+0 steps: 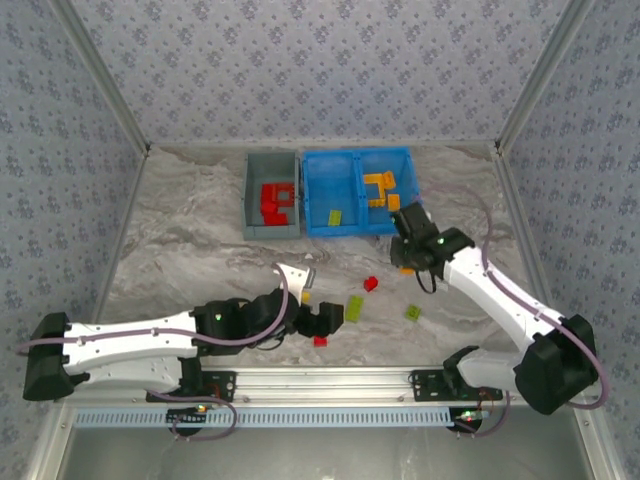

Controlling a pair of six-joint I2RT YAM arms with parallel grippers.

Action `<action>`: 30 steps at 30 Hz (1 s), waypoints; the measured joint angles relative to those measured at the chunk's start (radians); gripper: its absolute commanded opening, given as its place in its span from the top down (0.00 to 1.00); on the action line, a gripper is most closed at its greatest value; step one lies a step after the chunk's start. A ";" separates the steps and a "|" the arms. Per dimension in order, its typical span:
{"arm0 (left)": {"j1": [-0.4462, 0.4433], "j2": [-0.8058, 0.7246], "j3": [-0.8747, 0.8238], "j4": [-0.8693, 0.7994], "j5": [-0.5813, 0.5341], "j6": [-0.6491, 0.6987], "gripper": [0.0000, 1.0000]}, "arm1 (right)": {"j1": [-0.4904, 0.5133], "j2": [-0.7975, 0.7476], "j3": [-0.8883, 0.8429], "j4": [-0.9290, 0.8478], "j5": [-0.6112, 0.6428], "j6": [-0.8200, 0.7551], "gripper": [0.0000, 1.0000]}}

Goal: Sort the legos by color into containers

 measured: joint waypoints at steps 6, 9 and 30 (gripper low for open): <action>0.108 0.050 0.109 0.001 0.031 0.009 0.01 | -0.077 0.267 0.266 0.052 0.039 -0.080 0.75; 0.132 0.073 0.140 -0.004 0.049 0.015 0.01 | -0.096 0.418 0.381 0.071 0.060 -0.116 0.75; 0.143 0.100 0.154 -0.032 0.093 0.025 0.03 | -0.238 0.824 0.672 0.081 -0.321 -0.192 0.41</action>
